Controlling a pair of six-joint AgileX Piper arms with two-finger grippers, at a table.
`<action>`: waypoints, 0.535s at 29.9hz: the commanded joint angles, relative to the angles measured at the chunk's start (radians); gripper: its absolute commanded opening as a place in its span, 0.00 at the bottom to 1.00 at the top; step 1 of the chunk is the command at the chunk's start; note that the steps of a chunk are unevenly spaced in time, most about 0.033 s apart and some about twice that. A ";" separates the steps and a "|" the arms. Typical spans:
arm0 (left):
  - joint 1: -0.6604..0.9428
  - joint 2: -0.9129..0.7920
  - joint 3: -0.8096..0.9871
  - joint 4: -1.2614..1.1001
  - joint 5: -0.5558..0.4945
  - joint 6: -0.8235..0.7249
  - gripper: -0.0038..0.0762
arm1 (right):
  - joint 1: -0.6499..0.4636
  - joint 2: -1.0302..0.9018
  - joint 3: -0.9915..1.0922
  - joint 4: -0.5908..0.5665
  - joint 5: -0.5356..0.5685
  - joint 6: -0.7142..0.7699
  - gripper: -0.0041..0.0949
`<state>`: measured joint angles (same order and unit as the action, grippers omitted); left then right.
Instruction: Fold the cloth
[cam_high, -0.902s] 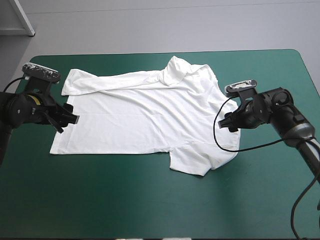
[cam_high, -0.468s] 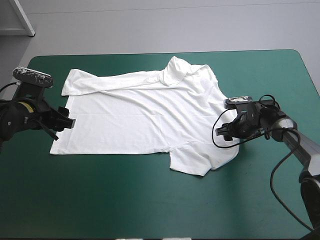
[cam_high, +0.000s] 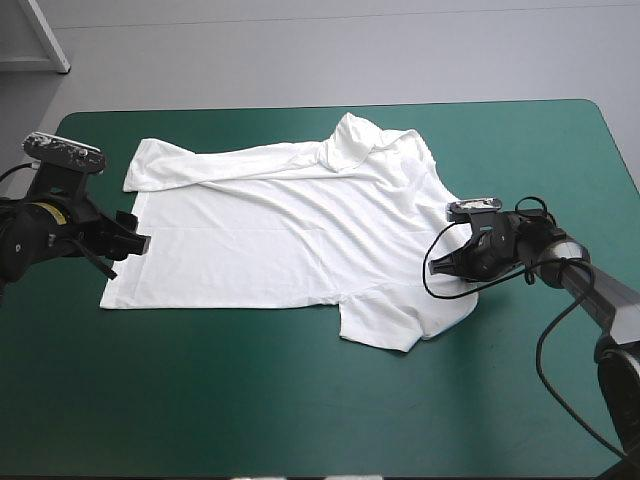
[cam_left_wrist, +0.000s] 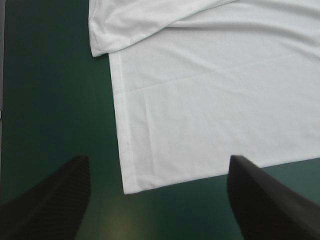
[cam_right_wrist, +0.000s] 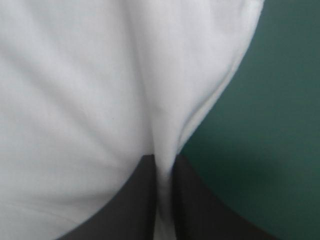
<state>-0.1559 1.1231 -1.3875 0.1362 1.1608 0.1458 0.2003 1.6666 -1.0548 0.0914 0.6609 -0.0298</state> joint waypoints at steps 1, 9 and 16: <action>-0.006 -0.022 -0.023 0.002 -0.078 -0.025 0.74 | -0.005 -0.026 0.012 -0.026 0.028 -0.004 0.02; -0.006 -0.022 -0.023 -0.012 -0.119 -0.027 0.74 | -0.005 -0.121 0.012 -0.398 0.099 0.241 0.02; -0.006 -0.022 -0.023 -0.012 -0.121 -0.027 0.74 | -0.101 -0.135 -0.051 -0.561 0.112 0.357 0.02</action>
<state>-0.1559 1.1220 -1.3875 0.1265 1.1025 0.1293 0.1614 1.5719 -1.0494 -0.3925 0.7816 0.2908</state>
